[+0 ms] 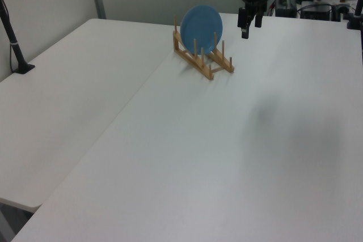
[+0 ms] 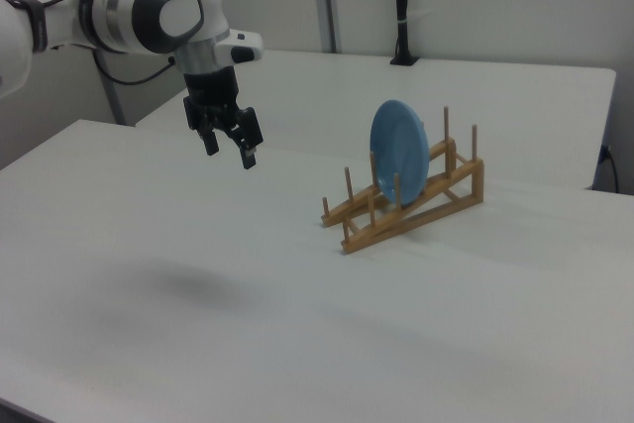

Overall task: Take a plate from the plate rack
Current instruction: 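Move the open gripper toward the blue plate in the wooden rack, then lower the gripper over the plate's rim in the rack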

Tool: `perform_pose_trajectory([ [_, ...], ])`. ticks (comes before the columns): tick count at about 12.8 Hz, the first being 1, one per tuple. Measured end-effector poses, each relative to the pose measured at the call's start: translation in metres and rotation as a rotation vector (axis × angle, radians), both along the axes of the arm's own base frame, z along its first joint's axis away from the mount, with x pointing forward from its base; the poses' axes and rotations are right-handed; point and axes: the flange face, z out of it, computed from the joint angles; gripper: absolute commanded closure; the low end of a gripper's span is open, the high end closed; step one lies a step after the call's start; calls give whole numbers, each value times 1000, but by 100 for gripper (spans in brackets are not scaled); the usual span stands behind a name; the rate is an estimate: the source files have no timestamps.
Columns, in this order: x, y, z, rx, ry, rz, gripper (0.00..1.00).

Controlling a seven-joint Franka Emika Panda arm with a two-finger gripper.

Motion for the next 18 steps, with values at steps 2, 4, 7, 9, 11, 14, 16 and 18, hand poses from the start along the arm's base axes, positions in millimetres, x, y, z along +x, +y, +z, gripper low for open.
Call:
perform_pose_trajectory([
  [2,0,0,-1,0,2,0,0],
  [4,1,0,-3,0,5,8,0],
  [7,3,-1,-12,-1,24,50,0],
  [9,4,-3,-16,-1,28,48,0],
  [11,7,-4,-12,-2,6,47,0],
  [14,22,-6,15,-32,-151,57,0],
  [16,33,-7,32,-77,-281,78,0],
  [18,45,-15,42,-179,-402,143,0],
])
